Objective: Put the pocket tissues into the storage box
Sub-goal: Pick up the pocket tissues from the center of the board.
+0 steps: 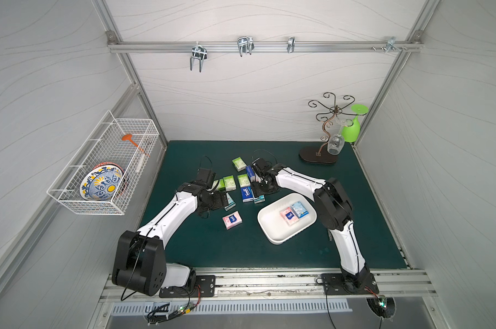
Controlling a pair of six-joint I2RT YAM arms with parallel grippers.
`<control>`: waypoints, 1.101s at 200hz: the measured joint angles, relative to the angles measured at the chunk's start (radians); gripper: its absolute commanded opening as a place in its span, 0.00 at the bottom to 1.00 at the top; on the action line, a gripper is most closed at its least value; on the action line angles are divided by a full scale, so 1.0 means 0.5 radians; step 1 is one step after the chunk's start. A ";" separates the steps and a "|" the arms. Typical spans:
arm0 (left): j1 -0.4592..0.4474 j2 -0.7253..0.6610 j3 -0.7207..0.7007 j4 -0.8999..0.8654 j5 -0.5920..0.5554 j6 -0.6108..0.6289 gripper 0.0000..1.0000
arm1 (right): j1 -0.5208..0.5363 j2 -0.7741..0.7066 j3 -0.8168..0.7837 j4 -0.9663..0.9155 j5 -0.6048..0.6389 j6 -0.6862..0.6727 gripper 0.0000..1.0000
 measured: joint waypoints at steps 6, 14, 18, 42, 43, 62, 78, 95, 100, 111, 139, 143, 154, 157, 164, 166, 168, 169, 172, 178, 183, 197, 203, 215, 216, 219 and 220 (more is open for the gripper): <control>0.000 0.000 0.000 0.000 0.000 0.001 0.96 | 0.003 0.004 0.007 -0.001 -0.003 0.000 0.80; 0.000 0.000 0.000 0.000 0.000 0.001 0.96 | 0.009 0.011 0.017 -0.001 -0.007 0.000 0.81; 0.000 0.000 0.000 0.000 0.000 0.001 0.96 | 0.012 0.014 0.021 0.000 -0.008 -0.001 0.81; 0.000 -0.001 -0.003 0.001 0.000 0.001 0.96 | 0.034 0.032 0.027 -0.001 -0.042 -0.006 0.80; 0.000 -0.001 -0.003 0.001 0.001 0.002 0.96 | 0.034 0.033 0.027 -0.001 -0.042 -0.006 0.80; 0.000 -0.002 -0.011 0.001 0.000 0.002 0.96 | 0.043 0.056 0.031 -0.001 -0.069 -0.014 0.75; 0.000 -0.002 -0.019 0.001 0.000 0.003 0.97 | 0.047 0.079 0.034 -0.001 -0.085 -0.015 0.69; 0.000 -0.009 -0.028 0.000 0.000 0.004 0.97 | 0.047 0.096 0.040 -0.002 -0.086 -0.018 0.58; 0.000 -0.011 -0.030 0.000 0.000 0.005 0.97 | 0.047 0.098 0.042 -0.002 -0.083 -0.019 0.55; 0.000 -0.014 -0.032 0.000 0.000 0.005 0.97 | 0.047 0.098 0.047 -0.003 -0.082 -0.029 0.49; 0.000 -0.018 -0.034 0.000 0.000 0.005 0.97 | 0.044 0.097 0.053 -0.002 -0.083 -0.037 0.45; 0.000 -0.018 -0.034 0.000 0.001 0.005 0.97 | 0.042 0.096 0.053 -0.001 -0.086 -0.037 0.45; 0.000 -0.018 -0.034 0.000 0.002 0.005 0.96 | 0.033 0.089 0.050 -0.001 -0.095 -0.040 0.45; 0.000 -0.018 -0.034 0.000 0.002 0.005 0.97 | 0.033 0.083 0.045 0.000 -0.097 -0.043 0.45; 0.000 -0.018 -0.034 0.000 0.002 0.005 0.97 | 0.031 0.068 0.031 0.001 -0.104 -0.048 0.45; 0.000 -0.018 -0.034 0.000 0.003 0.005 0.97 | 0.031 0.063 0.026 0.001 -0.107 -0.050 0.45; 0.000 -0.018 -0.034 0.000 0.005 0.005 0.97 | 0.031 0.053 0.021 0.000 -0.108 -0.052 0.45; 0.000 -0.018 -0.034 0.000 0.005 0.005 0.97 | 0.031 0.047 0.017 0.000 -0.111 -0.052 0.45; 0.000 -0.018 -0.034 0.000 0.006 0.005 0.97 | 0.031 0.037 0.008 0.001 -0.114 -0.053 0.45; 0.000 -0.018 -0.034 0.000 0.011 0.006 0.96 | 0.030 0.007 -0.012 0.001 -0.127 -0.065 0.45; 0.000 -0.017 -0.034 -0.001 0.014 0.006 0.97 | 0.028 -0.023 -0.032 0.001 -0.139 -0.072 0.45; 0.000 -0.017 -0.033 -0.006 0.025 0.007 0.96 | 0.027 -0.134 -0.100 0.001 -0.160 -0.098 0.46; 0.000 -0.017 -0.032 -0.011 0.030 0.007 0.96 | 0.025 -0.199 -0.137 0.002 -0.172 -0.104 0.46; 0.000 -0.015 -0.029 -0.023 0.044 0.007 0.96 | 0.025 -0.338 -0.212 0.000 -0.196 -0.122 0.46; 0.000 -0.015 -0.029 -0.024 0.045 0.006 0.96 | 0.025 -0.357 -0.222 0.000 -0.195 -0.124 0.46; 0.000 -0.014 -0.028 -0.027 0.050 0.006 0.96 | 0.025 -0.391 -0.241 0.002 -0.201 -0.128 0.46; 0.000 -0.014 -0.027 -0.027 0.053 0.006 0.96 | 0.025 -0.401 -0.245 0.001 -0.202 -0.130 0.46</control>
